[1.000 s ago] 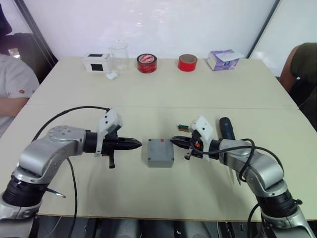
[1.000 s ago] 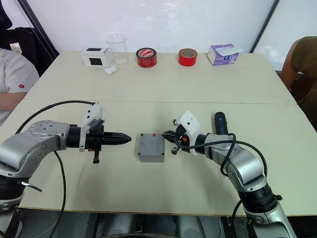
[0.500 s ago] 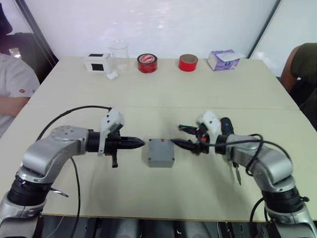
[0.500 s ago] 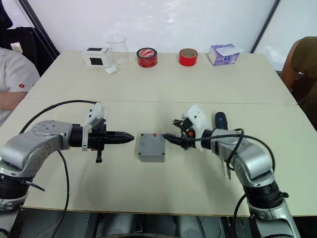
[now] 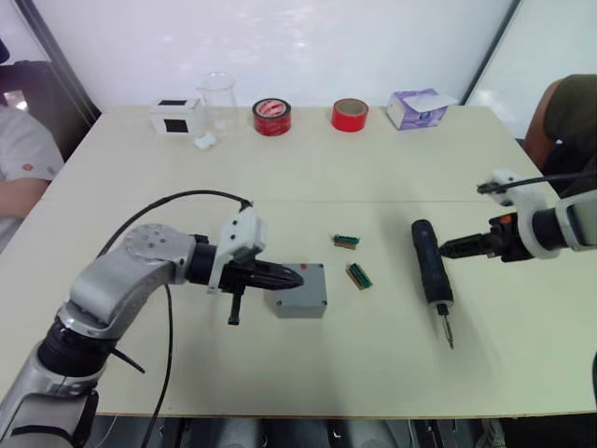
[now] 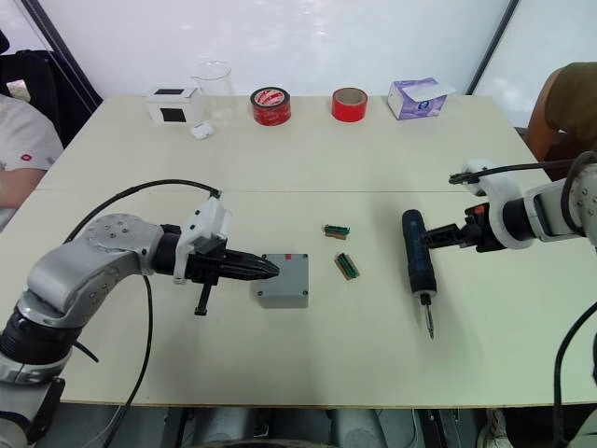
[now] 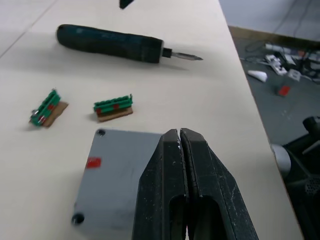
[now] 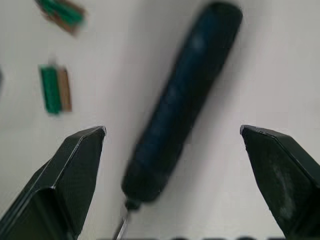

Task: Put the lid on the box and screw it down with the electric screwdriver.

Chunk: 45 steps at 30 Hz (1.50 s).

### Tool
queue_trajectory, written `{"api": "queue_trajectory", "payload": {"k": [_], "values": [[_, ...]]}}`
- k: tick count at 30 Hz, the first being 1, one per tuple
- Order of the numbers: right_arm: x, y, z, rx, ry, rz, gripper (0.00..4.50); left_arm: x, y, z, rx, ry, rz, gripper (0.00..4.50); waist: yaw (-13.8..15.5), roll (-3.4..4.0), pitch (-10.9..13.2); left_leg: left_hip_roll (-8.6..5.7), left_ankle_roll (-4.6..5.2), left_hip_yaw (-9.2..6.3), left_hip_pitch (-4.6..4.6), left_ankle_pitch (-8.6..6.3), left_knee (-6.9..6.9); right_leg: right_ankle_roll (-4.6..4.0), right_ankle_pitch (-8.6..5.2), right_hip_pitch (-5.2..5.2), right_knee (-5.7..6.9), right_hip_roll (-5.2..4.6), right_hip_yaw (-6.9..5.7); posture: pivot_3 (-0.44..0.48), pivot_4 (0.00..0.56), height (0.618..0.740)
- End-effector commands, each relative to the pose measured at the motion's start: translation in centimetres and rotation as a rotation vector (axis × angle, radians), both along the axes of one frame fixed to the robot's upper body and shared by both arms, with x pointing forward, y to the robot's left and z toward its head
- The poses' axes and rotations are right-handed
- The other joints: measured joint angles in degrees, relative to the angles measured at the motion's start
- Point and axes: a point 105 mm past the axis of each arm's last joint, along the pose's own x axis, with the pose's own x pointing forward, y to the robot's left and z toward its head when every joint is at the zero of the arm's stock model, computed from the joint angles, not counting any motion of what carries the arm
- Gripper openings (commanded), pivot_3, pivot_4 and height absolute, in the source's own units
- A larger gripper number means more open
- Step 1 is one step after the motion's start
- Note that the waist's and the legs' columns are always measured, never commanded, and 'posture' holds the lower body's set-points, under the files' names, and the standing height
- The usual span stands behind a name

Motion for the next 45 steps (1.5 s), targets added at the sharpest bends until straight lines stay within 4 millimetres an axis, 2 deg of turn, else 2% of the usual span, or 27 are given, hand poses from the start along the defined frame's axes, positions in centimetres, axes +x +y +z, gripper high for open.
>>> {"api": "queue_trajectory", "payload": {"k": [1, 9, 21, 24, 30, 33, 37, 38, 41, 42, 43, 45], "values": [[-0.6, -0.4, -0.6, 0.001, 0.092, -0.014, 4.46, -0.7, -0.4, 0.3, 0.009, -0.055, -0.030, 0.00, 0.31, 0.01, 0.00, 0.00, 0.00, -0.02, -0.02, 0.00, -0.01, 0.02, 0.01, -0.04, 0.02, 0.03, 0.00, 0.000, 0.150, 0.740], [-0.3, 0.2, -1.9, -0.004, 0.177, -0.002, 4.46, -0.7, -0.2, 0.1, 0.016, -0.072, 0.009, 0.00, 0.64, 0.01, 0.00, 0.02, 0.00, -0.08, -0.56, 0.00, 0.06, 0.19, 0.10, -0.52, 0.06, 0.08, -0.02, 0.000, 0.150, 0.740], [0.7, 1.2, -4.8, -0.100, 0.259, 0.032, 4.46, -0.4, 0.8, -0.1, -0.003, -0.065, 0.157, 0.00, 0.57, 0.00, -0.01, 0.01, 0.00, -0.10, -0.60, 0.00, 0.07, 0.22, 0.13, -0.57, 0.09, 0.06, -0.05, 0.000, 0.150, 0.740], [1.0, 1.6, -5.2, -0.115, 0.267, 0.047, 3.89, -0.5, 0.9, -0.2, -0.007, -0.059, 0.178, 0.00, 0.44, -0.08, -0.06, 0.02, 0.00, -0.09, -0.58, 0.00, 0.08, 0.22, 0.13, -0.55, 0.09, 0.07, -0.05, 0.000, 0.150, 0.740], [1.0, 2.0, -6.5, -0.164, 0.290, 0.071, 1.91, -0.2, 1.7, -0.4, -0.003, -0.051, 0.235, 0.00, 0.37, -0.26, -0.16, 0.04, -0.01, -0.11, -0.51, 0.01, 0.09, 0.21, 0.14, -0.50, 0.13, 0.11, -0.07, 0.000, 0.150, 0.740], [1.8, 1.3, -6.2, -0.167, 0.246, 0.039, 1.83, 0.4, 2.4, -0.4, 0.004, -0.051, 0.268, 0.00, 0.38, -0.32, -0.20, 0.05, -0.01, -0.15, -0.49, 0.01, 0.08, 0.20, 0.14, -0.45, 0.14, 0.11, -0.13, 0.000, 0.150, 0.740], [4.2, 0.9, -4.2, -0.105, 0.104, -0.025, 1.83, 1.4, 3.7, -0.3, 0.008, -0.049, 0.313, 0.00, 0.07, -0.43, -0.20, 0.05, -0.01, -0.08, -0.07, 0.01, 0.09, 0.12, 0.17, -0.03, 0.04, 0.12, -0.13, 0.000, 0.150, 0.740], [5.9, 1.1, -2.0, -0.081, -0.053, -0.002, 1.83, 1.9, 4.0, -0.2, 0.008, -0.046, 0.319, 0.00, 0.02, -0.43, -0.20, 0.04, -0.01, -0.02, 0.08, 0.01, 0.08, 0.05, 0.16, 0.07, 0.04, 0.09, -0.08, 0.000, 0.150, 0.740], [8.6, 2.1, 3.9, 0.004, -0.454, 0.053, 1.83, 2.8, 4.3, -0.2, 0.010, -0.035, 0.318, 0.00, 0.20, -0.07, 0.05, 0.01, -0.09, 0.06, 0.18, 0.05, 0.10, -0.02, 0.14, 0.12, 0.06, 0.09, 0.01, 0.000, 0.150, 0.740], [8.9, 2.5, 5.2, 0.032, -0.547, 0.064, 1.83, 2.9, 4.5, -0.2, 0.012, -0.032, 0.315, 0.00, 0.35, 0.03, 0.11, -0.01, -0.11, 0.10, 0.18, 0.07, 0.09, 0.08, 0.20, 0.09, 0.08, 0.09, 0.09, 0.000, 0.150, 0.740], [8.7, 3.7, 7.4, 0.127, -0.702, 0.089, 1.83, 3.2, 4.3, -0.2, 0.011, -0.024, 0.307, 0.00, 0.47, 0.06, 0.13, -0.01, -0.11, 0.10, 0.15, 0.07, 0.09, 0.17, 0.24, 0.04, 0.11, 0.13, 0.11, 0.000, 0.150, 0.740], [7.2, 5.8, 10.4, 0.290, -0.945, 0.126, 1.83, 3.6, 3.9, -0.2, 0.004, -0.009, 0.285, 0.00, 0.60, 0.06, 0.12, 0.02, -0.11, 0.01, 0.01, 0.07, -0.01, 0.31, 0.31, -0.11, 0.21, 0.24, 0.08, 0.000, 0.150, 0.740]]}}
